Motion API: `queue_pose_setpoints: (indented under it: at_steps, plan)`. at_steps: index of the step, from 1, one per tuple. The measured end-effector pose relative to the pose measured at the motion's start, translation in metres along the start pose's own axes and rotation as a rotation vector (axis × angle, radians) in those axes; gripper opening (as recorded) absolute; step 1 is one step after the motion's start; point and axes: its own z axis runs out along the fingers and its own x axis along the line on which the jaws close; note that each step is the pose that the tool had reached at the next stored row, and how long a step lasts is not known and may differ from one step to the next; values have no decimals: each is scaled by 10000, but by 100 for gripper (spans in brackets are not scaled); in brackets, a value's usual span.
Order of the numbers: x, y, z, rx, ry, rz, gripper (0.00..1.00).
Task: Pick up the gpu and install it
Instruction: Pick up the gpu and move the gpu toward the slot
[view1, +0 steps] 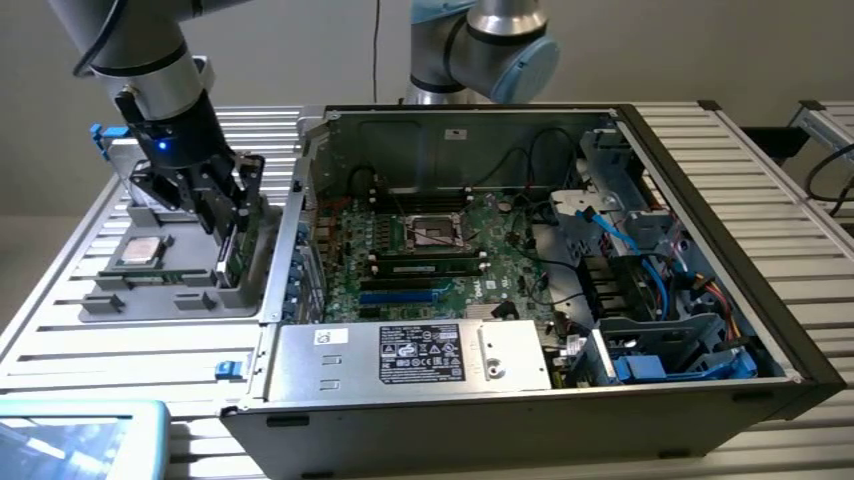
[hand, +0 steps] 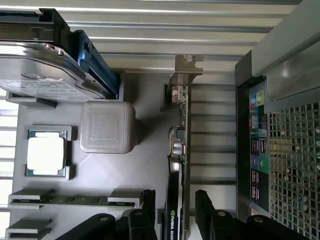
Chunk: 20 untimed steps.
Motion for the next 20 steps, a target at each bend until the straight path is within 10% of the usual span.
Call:
queue_pose_setpoints:
  at_steps: [10, 20]
  plan:
    - [1, 43, 82, 152, -7, 101, 46]
    - [4, 69, 199, 155, -19, 171, 46]
